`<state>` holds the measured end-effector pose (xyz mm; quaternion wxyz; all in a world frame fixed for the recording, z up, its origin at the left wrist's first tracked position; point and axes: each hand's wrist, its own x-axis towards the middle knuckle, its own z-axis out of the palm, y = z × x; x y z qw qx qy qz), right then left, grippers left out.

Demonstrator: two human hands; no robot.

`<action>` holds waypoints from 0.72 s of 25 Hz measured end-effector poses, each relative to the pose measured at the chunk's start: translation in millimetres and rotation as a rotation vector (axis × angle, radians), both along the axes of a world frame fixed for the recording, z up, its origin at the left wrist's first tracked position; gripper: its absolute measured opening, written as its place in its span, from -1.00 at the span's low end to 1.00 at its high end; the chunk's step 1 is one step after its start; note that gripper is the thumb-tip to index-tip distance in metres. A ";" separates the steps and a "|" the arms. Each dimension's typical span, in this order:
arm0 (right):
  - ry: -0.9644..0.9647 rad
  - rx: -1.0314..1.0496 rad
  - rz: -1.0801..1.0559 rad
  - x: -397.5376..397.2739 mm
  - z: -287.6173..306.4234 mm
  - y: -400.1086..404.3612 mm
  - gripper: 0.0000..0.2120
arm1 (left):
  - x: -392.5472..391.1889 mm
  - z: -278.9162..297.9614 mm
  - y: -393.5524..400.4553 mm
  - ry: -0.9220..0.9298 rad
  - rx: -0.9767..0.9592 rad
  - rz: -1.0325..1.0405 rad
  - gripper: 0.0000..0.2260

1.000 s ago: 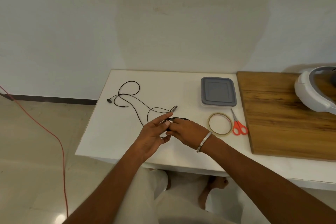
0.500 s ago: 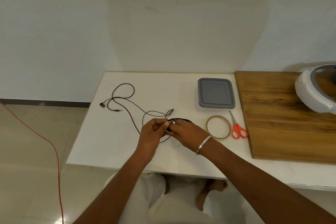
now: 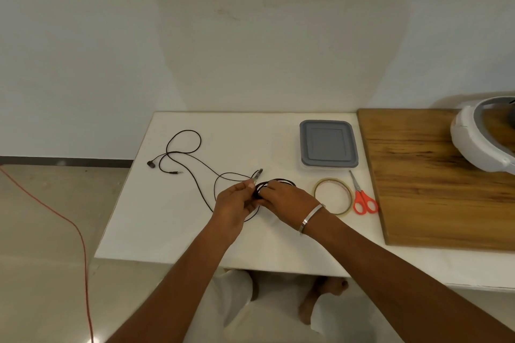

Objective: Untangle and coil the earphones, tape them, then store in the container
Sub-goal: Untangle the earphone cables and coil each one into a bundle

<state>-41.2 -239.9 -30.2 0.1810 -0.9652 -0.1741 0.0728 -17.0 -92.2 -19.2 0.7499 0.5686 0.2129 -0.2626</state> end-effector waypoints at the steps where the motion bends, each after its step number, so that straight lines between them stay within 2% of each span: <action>1: -0.031 -0.009 0.000 2.7 -1.4 -2.1 -0.69 | 6.0 -1.5 -2.2 -0.001 0.012 -0.020 -0.82; 6: -0.227 -0.021 0.020 28.7 -9.3 -14.3 -0.86 | 51.0 7.8 -6.2 -0.142 0.182 -0.357 -0.78; 8: -0.276 -0.047 0.039 47.0 -12.4 -17.7 -0.81 | 71.9 13.1 -10.2 -0.172 0.222 -0.436 -0.77; 14: -0.350 -0.120 0.069 100.8 -25.9 -21.9 -0.75 | 115.8 -8.5 -38.8 -0.273 0.534 -0.271 -0.76; 18: -0.383 -0.071 0.057 117.1 -37.0 -20.6 -0.79 | 127.6 -16.3 -42.8 -0.383 0.691 -0.277 -0.71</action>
